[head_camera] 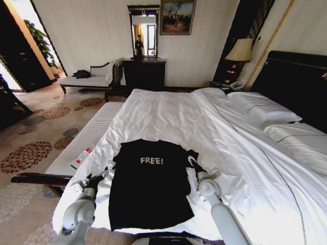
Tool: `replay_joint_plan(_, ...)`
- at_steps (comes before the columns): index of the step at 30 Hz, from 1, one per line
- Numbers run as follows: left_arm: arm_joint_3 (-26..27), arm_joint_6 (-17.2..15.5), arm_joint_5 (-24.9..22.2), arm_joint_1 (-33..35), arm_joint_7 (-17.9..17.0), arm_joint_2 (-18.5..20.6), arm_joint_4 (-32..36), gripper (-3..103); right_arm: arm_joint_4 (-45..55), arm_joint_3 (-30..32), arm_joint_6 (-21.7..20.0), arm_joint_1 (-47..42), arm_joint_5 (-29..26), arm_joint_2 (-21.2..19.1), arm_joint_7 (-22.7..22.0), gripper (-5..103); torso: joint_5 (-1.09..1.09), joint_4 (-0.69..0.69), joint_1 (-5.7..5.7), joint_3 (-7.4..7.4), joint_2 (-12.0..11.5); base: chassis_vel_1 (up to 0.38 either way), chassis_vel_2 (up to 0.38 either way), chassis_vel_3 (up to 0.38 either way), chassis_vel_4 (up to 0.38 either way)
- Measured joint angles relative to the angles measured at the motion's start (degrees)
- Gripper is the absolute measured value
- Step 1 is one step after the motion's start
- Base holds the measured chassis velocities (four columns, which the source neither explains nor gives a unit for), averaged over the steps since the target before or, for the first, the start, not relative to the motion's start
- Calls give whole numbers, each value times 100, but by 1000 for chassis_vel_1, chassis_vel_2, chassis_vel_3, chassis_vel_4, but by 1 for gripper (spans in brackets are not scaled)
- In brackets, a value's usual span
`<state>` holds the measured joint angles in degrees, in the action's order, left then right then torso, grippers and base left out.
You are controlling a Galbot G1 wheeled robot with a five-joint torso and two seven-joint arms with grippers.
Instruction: Fold the clothes on the bed.
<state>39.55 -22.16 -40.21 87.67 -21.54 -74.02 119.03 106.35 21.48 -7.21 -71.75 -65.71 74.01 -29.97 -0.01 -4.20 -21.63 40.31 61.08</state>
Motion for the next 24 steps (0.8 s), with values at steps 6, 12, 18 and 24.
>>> replay_joint_plan(6,-26,2,-4,-2,-3,-31,-17,100,543,-115,-66,-190,-163,-48,1,100,1,0,0,0,0,0,0,0,0)
replay_joint_plan(12,13,11,-22,4,-5,-1,-25,100,1549,112,-41,-198,-806,-151,-26,100,0,0,0,0,0,0,0,0,0)
replay_joint_plan(18,46,12,-100,-36,-20,48,-23,100,1557,385,84,-201,-722,-235,-28,100,1,1,0,0,0,0,0,0,0)
replay_joint_plan(24,98,9,-268,-178,-24,137,-54,100,1381,385,273,-281,-26,-144,-37,100,1,1,0,0,0,0,0,0,0)
